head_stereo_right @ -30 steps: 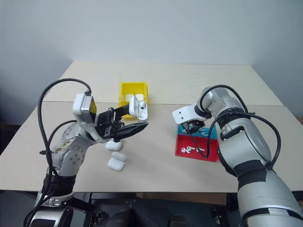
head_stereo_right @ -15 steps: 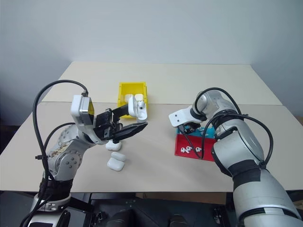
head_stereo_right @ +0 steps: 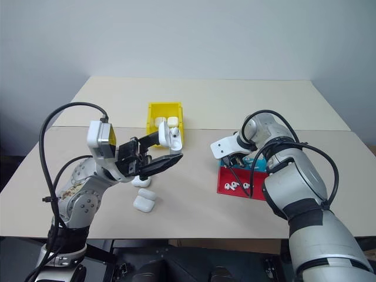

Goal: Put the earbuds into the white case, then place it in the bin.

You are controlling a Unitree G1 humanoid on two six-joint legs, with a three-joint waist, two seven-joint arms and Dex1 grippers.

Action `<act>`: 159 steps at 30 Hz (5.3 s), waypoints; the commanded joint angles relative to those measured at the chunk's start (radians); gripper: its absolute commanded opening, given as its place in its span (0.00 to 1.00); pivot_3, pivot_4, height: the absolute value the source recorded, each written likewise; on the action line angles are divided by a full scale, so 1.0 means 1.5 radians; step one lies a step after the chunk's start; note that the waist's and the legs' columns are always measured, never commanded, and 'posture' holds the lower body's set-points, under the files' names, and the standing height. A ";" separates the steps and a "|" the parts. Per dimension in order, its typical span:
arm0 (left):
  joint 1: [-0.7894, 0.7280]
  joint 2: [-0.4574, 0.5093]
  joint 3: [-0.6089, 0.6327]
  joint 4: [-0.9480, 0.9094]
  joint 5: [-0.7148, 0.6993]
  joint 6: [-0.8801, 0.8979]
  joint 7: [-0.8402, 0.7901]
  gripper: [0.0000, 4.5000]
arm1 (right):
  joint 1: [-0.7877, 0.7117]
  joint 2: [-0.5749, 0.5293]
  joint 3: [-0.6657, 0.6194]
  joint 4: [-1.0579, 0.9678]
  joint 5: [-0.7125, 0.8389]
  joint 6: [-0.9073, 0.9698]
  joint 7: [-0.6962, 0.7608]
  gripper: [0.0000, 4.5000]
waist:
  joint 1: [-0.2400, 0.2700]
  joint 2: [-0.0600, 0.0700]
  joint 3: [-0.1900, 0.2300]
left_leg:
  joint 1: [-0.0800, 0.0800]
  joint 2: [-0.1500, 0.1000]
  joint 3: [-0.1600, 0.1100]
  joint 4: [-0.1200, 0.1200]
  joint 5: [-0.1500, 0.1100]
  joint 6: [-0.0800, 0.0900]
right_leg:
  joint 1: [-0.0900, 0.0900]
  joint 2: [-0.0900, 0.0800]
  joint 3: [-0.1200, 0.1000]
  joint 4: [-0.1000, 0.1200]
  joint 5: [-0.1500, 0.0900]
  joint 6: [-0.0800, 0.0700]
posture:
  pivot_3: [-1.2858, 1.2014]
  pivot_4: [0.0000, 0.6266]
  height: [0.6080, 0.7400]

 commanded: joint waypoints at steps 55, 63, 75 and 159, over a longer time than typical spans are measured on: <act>-0.147 -0.038 -0.005 0.120 -0.015 0.033 -0.084 0.62 | 0.426 0.304 -0.842 -1.340 1.145 1.269 -0.475 0.14 | 0.001 0.001 0.000 | 0.000 0.000 -0.001 0.000 0.000 0.000 | 0.001 0.000 0.000 0.000 0.000 0.000 | 0.52 0.24 1.00; -0.148 -0.047 -0.006 0.115 -0.012 0.031 -0.075 0.62 | 0.508 0.228 -0.745 -1.339 1.203 1.142 -0.535 0.14 | 0.000 0.001 0.000 | 0.000 0.000 -0.002 0.000 0.000 0.000 | 0.001 0.000 0.000 0.000 0.000 0.000 | 0.52 0.24 1.00; -0.144 -0.043 -0.001 0.116 -0.009 0.036 -0.073 0.62 | 0.584 0.073 -0.659 -1.332 1.260 1.003 -0.538 0.66 | 0.001 0.001 0.000 | 0.000 0.000 -0.002 0.000 0.000 0.000 | 0.001 0.000 0.000 -0.001 0.000 0.000 | 0.52 0.24 1.00; -0.294 -0.011 0.067 0.511 0.305 -0.099 0.260 1.00 | 0.548 -0.107 -0.449 -1.270 0.764 0.853 -0.413 0.00 | 0.004 0.000 0.001 | -0.004 -0.001 -0.002 0.000 0.000 0.001 | -0.002 0.000 -0.001 -0.001 0.001 0.001 | 0.52 0.24 1.00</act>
